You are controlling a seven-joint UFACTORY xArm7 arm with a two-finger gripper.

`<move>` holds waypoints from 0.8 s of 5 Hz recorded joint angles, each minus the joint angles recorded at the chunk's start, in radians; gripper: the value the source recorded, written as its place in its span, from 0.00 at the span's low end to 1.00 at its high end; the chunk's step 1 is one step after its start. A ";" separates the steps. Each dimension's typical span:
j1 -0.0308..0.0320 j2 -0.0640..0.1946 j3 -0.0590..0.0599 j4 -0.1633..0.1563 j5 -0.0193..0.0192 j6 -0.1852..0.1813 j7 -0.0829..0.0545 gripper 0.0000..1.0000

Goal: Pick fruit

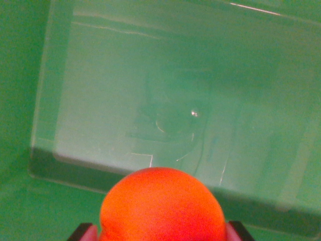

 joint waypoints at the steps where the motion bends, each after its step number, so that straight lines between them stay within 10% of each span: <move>1: 0.0000 0.000 0.000 0.000 0.0000 0.000 0.000 1.00; 4: -0.0003 -0.034 -0.001 0.046 0.0014 0.080 -0.001 1.00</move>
